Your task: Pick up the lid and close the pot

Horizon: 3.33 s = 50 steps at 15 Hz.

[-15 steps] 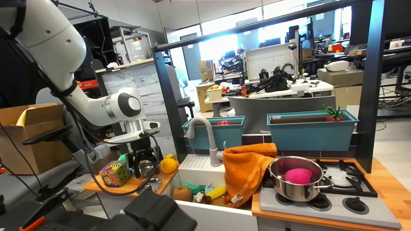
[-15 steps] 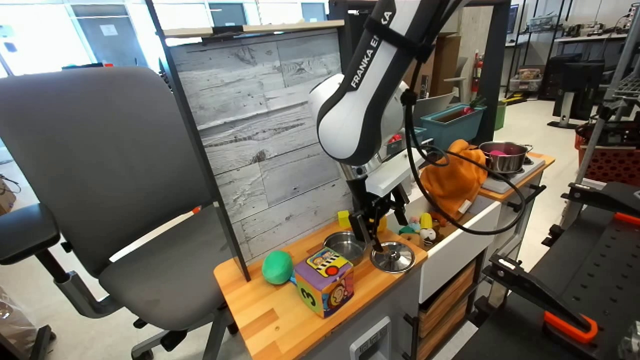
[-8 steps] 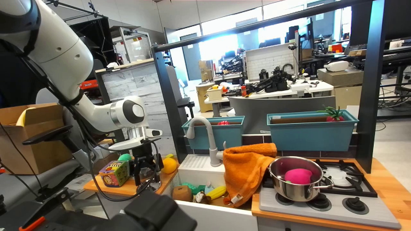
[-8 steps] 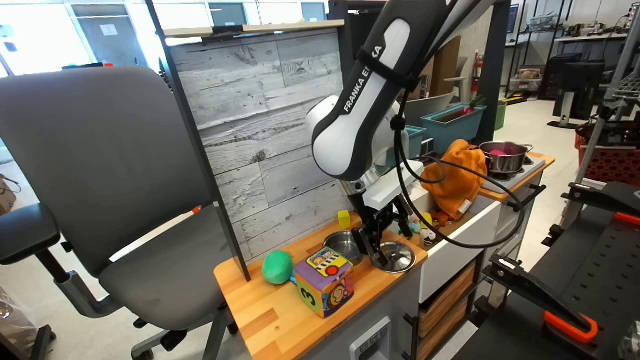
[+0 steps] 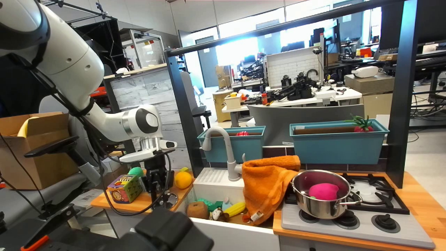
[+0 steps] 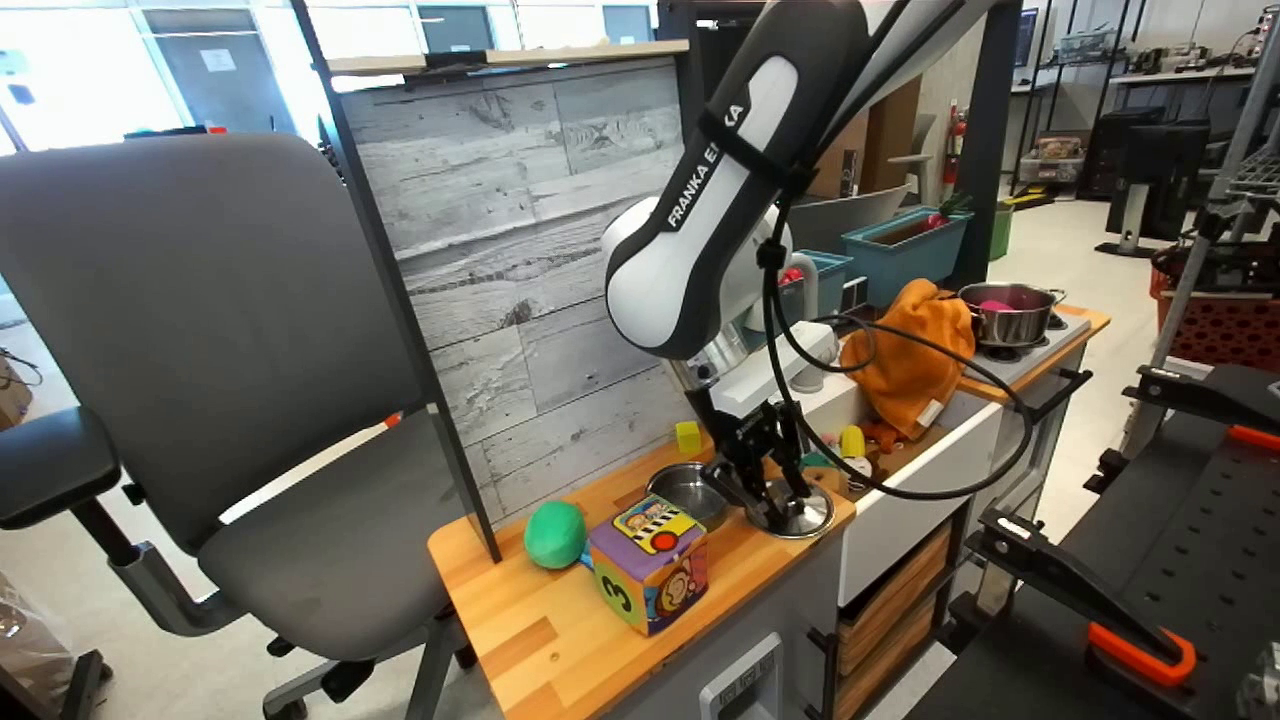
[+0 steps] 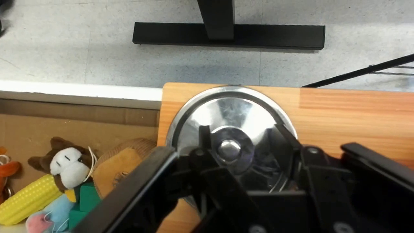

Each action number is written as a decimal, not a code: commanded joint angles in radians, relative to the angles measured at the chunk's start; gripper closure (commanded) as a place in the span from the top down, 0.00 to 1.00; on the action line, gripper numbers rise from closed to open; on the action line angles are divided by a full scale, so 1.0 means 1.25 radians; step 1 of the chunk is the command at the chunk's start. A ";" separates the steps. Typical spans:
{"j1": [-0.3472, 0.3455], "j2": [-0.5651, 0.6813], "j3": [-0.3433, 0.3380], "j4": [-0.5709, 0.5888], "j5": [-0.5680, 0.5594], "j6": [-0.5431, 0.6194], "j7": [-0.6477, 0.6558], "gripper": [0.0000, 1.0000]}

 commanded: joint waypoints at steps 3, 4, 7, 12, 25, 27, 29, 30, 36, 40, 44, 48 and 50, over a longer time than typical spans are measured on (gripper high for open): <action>-0.006 0.031 0.004 0.062 0.011 -0.044 0.001 0.05; -0.003 0.036 0.004 0.076 0.010 -0.053 0.003 0.00; 0.000 0.034 0.002 0.084 0.007 -0.059 0.004 0.05; -0.003 -0.023 -0.002 0.028 -0.001 -0.083 -0.009 0.05; -0.003 -0.089 0.001 -0.005 -0.006 -0.034 0.004 0.05; 0.012 -0.077 0.006 0.015 -0.008 -0.018 0.006 0.05; 0.029 -0.071 0.011 0.027 -0.011 -0.013 0.006 0.05; 0.039 -0.067 0.013 0.034 -0.013 -0.008 0.009 0.05; 0.082 -0.007 0.011 0.143 -0.017 -0.034 0.017 0.05; 0.073 0.032 0.006 0.224 -0.008 -0.079 0.016 0.05; 0.060 0.062 0.007 0.283 -0.001 -0.136 0.010 0.05; 0.051 0.090 0.012 0.330 0.007 -0.180 0.004 0.05; 0.048 0.108 0.012 0.357 0.009 -0.198 0.005 0.05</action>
